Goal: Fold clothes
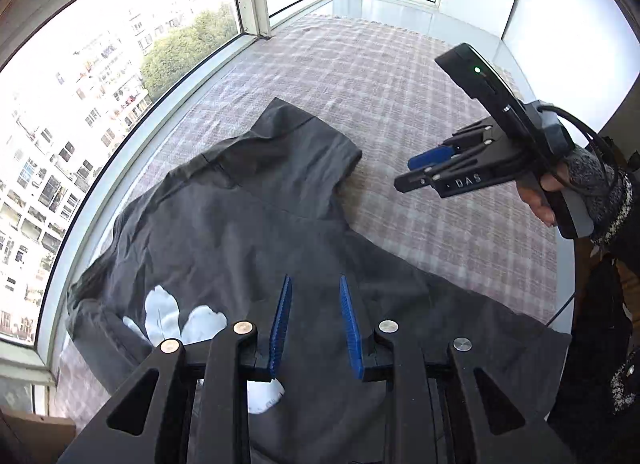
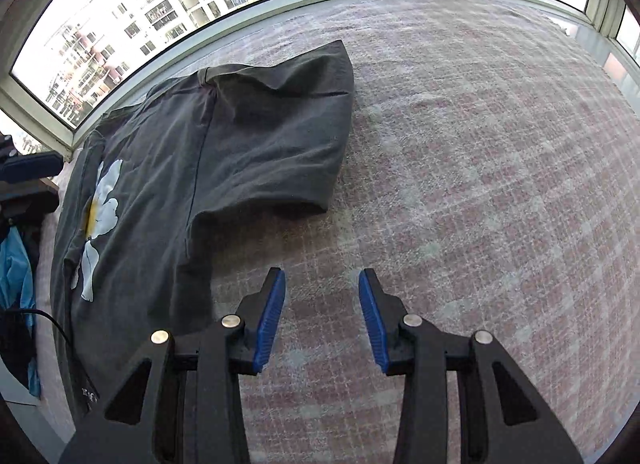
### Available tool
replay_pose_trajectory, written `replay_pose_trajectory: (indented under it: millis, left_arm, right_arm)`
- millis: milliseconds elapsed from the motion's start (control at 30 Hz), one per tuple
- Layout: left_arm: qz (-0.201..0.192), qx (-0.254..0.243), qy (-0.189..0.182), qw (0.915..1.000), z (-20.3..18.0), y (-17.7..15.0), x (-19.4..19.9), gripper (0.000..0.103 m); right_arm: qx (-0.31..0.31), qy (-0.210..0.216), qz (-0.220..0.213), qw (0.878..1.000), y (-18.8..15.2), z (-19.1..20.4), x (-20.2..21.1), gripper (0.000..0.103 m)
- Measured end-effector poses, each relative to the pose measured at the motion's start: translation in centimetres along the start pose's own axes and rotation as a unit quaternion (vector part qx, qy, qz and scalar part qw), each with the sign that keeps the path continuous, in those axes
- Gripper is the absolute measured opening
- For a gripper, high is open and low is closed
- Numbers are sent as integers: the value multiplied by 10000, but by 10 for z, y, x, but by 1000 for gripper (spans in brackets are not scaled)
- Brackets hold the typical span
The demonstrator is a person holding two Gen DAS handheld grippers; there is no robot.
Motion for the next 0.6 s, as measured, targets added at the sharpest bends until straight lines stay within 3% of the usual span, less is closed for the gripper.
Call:
replay_pose_trajectory:
  millis: [100, 200, 300, 467, 500, 567, 600]
  left_arm:
    - [191, -225, -5, 9996, 14, 54, -45, 24]
    - [353, -512, -231, 9978, 12, 101, -88, 25]
    - [597, -486, -514, 9957, 9, 137, -130, 26]
    - [900, -548, -703, 9919, 4, 160, -177, 27]
    - [958, -580, -754, 9908, 3, 161, -183, 27]
    - [1068, -646, -909, 9880, -3, 160, -190, 27]
    - [1092, -667, -956, 9872, -5, 159, -192, 24]
  right_arm:
    - [-87, 76, -196, 9997, 14, -5, -6, 38]
    - [-132, 84, -273, 9995, 25, -9, -10, 38]
    - [-145, 25, -237, 9996, 29, -13, -15, 38]
    - [-194, 212, -356, 9990, 35, -15, -18, 38]
    - [-196, 245, -356, 9989, 36, -15, -18, 33]
    - [-188, 239, -399, 9987, 39, -16, -17, 10]
    - [-206, 222, -453, 9985, 41, -16, -14, 10]
Point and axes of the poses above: each gripper's, at about its wrist camera, not at the fingertips, and x roughly against the way its jaws point, z to its left, y to its top, the point moved 9 cm from there along -x, roughly the way its jaws point, and after that the axes turned 14 degrees about x, right-handed, at the moved point
